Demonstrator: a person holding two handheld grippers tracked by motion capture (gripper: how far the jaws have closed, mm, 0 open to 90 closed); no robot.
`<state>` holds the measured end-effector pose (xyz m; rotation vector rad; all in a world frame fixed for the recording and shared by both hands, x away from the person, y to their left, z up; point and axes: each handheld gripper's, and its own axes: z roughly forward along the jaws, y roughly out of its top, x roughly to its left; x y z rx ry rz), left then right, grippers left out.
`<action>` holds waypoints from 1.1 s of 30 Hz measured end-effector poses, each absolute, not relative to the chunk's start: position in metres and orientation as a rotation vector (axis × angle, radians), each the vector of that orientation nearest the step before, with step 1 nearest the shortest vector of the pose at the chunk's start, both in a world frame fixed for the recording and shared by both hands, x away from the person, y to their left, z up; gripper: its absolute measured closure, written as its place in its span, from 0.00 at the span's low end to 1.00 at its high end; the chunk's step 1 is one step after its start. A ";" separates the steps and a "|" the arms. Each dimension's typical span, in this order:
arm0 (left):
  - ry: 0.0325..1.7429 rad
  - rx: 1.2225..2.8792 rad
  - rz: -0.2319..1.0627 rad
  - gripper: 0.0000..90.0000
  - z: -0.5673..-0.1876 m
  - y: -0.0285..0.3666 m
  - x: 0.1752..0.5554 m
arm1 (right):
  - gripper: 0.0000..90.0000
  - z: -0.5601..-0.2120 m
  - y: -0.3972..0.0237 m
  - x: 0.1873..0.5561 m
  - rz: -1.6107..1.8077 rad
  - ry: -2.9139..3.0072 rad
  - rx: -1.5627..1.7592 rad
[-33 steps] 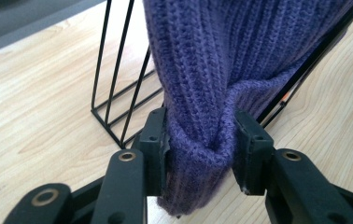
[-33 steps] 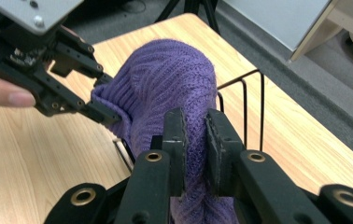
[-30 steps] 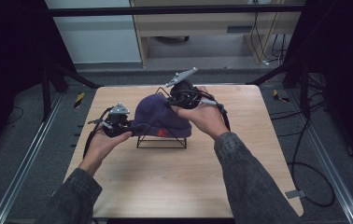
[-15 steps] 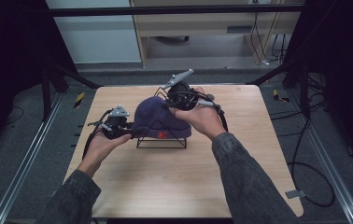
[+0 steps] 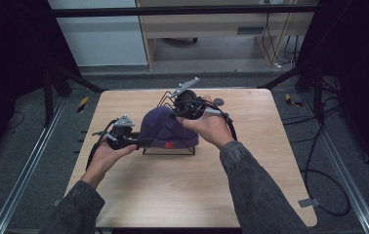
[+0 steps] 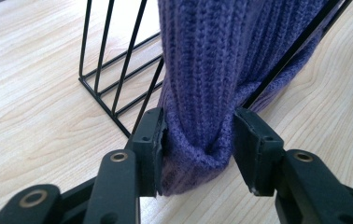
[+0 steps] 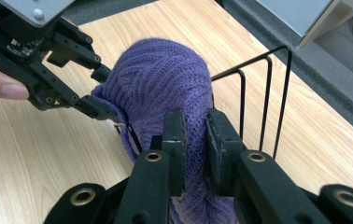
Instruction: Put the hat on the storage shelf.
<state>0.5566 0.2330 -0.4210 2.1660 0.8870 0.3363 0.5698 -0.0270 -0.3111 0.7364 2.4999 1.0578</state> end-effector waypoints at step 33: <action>0.982 2.091 0.425 0.61 -0.426 0.259 0.530 | 0.77 -0.316 -0.040 0.555 1.098 2.527 0.736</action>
